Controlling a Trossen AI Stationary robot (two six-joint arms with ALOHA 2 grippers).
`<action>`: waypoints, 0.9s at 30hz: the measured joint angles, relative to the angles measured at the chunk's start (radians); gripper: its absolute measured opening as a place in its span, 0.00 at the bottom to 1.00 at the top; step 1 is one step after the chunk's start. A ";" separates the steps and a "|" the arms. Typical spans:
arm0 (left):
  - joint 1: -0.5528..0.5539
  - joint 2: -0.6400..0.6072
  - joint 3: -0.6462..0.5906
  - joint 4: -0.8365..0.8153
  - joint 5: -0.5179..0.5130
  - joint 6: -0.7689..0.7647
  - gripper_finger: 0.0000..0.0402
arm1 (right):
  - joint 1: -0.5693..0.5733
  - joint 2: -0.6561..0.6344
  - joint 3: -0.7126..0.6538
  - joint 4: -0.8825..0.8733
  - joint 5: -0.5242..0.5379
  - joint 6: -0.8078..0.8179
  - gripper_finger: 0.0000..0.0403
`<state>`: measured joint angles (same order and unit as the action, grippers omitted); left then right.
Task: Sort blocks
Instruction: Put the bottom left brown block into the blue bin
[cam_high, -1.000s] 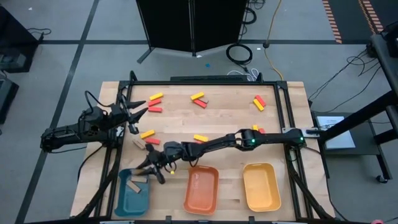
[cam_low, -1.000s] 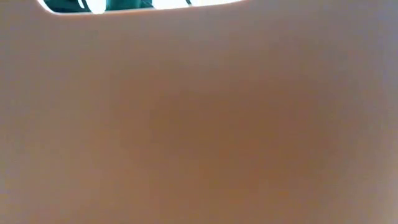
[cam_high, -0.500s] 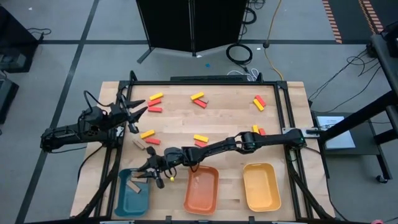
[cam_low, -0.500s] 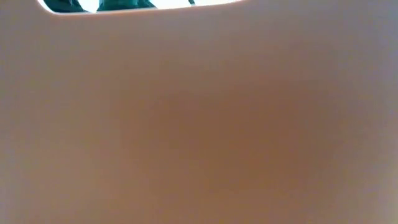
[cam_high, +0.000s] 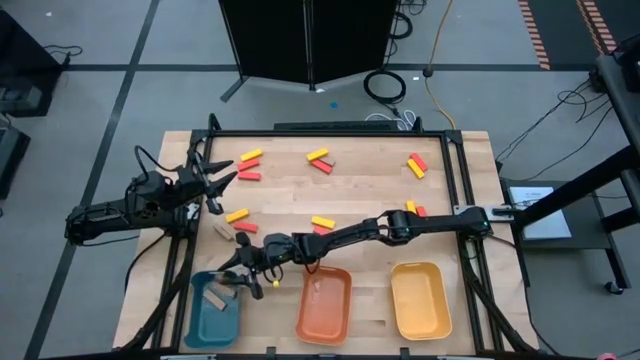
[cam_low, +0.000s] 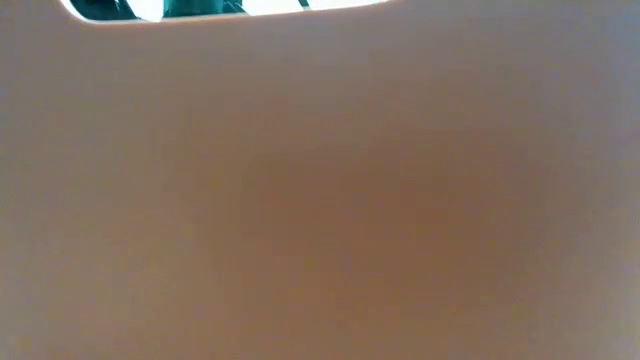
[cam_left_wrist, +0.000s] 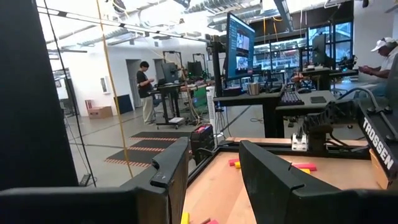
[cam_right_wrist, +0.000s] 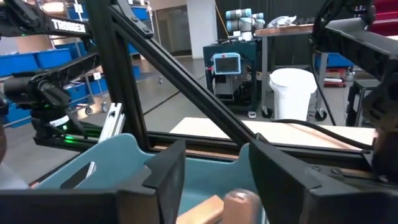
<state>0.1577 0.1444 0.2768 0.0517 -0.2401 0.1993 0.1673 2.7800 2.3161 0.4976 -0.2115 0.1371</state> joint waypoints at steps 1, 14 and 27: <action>0.000 0.000 0.000 0.000 0.000 0.000 0.35 | 0.000 0.000 0.000 0.000 0.000 0.000 0.45; 0.000 0.000 0.000 -0.010 0.000 -0.001 0.35 | -0.085 -0.095 0.003 -0.211 0.046 0.057 0.45; -0.003 0.015 0.079 -0.124 0.226 -0.207 0.35 | -0.208 -0.216 0.002 -0.931 -0.081 -0.096 0.45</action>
<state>0.1547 0.1591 0.3554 -0.0723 -0.0139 -0.0077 -0.0407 2.5642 2.3179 -0.4331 -0.2930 0.0408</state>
